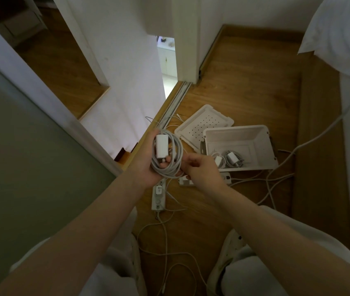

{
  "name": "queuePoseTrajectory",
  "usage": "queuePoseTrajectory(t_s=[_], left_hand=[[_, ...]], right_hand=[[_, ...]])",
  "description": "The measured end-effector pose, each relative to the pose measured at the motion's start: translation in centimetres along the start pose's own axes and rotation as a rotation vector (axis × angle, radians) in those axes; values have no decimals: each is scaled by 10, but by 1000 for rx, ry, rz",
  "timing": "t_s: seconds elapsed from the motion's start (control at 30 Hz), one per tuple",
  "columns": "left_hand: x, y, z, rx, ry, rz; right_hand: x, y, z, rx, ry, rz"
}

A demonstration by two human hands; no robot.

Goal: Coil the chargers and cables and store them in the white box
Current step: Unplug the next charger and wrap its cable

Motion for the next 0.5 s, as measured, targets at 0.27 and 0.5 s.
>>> queuePoseTrajectory(t_s=[0.27, 0.5], left_hand=[[-1, 5, -4, -102, 208, 127], [-7, 5, -8, -44, 199, 61]], right_hand=[[3, -3, 12, 162, 292, 81], [7, -5, 2, -55, 299, 148]])
Point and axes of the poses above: each hand's wrist, its own y-axis towards the middle knuckle, its own x-axis out of the palm, z = x × y, the point moved 3 cm from there along y, towards the middle knuckle, and after that the axes turned 6 degrees about -y, right-handed, at the moved point
